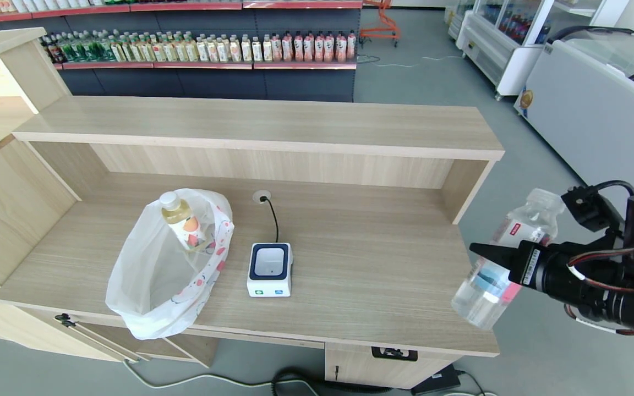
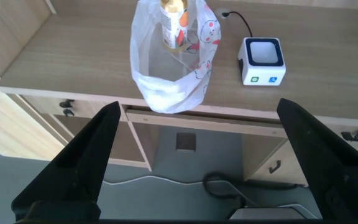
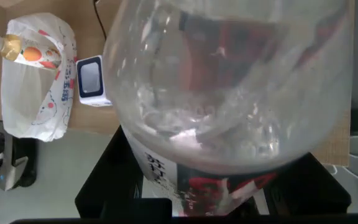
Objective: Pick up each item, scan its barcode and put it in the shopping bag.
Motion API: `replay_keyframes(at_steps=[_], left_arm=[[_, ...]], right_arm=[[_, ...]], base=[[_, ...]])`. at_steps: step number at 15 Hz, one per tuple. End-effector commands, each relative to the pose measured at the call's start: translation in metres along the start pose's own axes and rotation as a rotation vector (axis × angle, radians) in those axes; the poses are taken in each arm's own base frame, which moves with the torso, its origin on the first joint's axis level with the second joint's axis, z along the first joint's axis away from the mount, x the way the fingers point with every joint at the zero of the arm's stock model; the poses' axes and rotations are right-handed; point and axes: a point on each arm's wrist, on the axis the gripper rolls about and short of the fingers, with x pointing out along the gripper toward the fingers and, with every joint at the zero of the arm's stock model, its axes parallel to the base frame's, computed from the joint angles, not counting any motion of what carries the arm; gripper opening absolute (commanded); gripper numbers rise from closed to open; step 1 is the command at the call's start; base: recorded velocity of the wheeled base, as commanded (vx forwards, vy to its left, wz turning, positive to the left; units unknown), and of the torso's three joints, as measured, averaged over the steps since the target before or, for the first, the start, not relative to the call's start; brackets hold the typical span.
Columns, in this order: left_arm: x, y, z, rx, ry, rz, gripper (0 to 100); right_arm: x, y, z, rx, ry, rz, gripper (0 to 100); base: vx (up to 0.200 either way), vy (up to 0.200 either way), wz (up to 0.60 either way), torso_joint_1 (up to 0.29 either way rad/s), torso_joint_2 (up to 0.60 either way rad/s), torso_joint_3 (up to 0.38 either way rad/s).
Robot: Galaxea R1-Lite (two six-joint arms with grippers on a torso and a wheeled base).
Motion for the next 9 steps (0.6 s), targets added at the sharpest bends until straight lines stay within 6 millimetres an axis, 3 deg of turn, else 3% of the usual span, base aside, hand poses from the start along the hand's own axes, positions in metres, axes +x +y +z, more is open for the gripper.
replay_keyframes(at_steps=[1,3,9], left_arm=[[0.0,0.0,0.0,0.0,0.0,0.0,100],[0.0,0.0,0.0,0.0,0.0,0.0,100],[0.0,0.0,0.0,0.0,0.0,0.0,100]], right_arm=[[-0.014,0.008,0.012,0.075,-0.038,-0.01,0],[-0.02,0.016,0.019,0.18,0.036,-0.048,0],[-0.02,0.016,0.019,0.214,0.077,-0.209,0]], base=[[0.0,0.0,0.0,0.0,0.0,0.0],[0.0,0.0,0.0,0.0,0.0,0.0],[0.0,0.0,0.0,0.0,0.0,0.0]])
